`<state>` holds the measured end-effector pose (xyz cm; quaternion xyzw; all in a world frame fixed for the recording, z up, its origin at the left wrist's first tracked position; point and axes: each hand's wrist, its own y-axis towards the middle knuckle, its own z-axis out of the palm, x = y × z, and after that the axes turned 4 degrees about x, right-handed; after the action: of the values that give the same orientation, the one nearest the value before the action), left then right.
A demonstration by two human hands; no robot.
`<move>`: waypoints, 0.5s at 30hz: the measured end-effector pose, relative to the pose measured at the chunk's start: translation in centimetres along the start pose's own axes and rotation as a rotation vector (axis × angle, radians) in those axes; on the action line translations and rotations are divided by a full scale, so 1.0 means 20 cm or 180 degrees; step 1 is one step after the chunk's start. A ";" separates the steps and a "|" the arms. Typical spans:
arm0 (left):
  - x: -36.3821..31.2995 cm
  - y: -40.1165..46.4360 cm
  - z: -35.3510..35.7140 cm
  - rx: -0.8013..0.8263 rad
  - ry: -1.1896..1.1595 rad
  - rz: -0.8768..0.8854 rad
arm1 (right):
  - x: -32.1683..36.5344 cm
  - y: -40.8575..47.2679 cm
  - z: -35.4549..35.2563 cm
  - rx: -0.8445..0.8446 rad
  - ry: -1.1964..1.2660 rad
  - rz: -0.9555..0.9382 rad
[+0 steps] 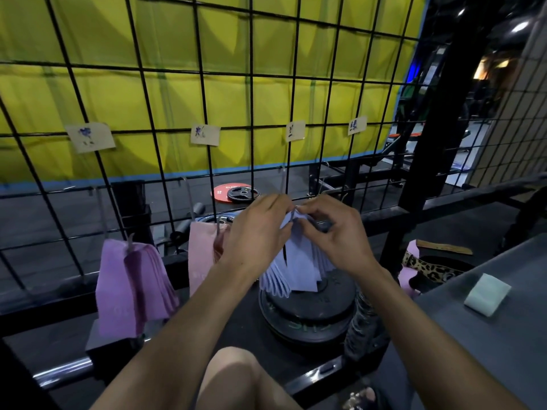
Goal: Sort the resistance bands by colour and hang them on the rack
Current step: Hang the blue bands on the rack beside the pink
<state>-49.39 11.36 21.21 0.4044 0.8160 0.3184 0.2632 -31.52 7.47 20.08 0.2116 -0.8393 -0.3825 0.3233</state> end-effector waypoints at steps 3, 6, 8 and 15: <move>0.02 -0.01 0.03 -0.0193 0.0014 0.0087 | -0.01 -0.02 0.02 -0.0083 0.0056 0.0012; 0.02 -0.04 0.05 -0.0403 0.0012 0.0058 | 0.02 -0.04 0.06 -0.0199 0.0032 0.0087; 0.01 -0.05 0.06 -0.0477 -0.0072 0.0022 | 0.03 -0.04 0.07 -0.0233 0.0052 0.0183; -0.03 -0.16 0.08 -0.0318 -0.0755 -0.0696 | 0.11 -0.06 0.01 0.0198 0.0341 0.0585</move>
<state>-49.45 9.80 17.91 0.3343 0.8015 0.2781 0.4105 -33.19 5.53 19.96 0.1637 -0.8481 -0.3131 0.3947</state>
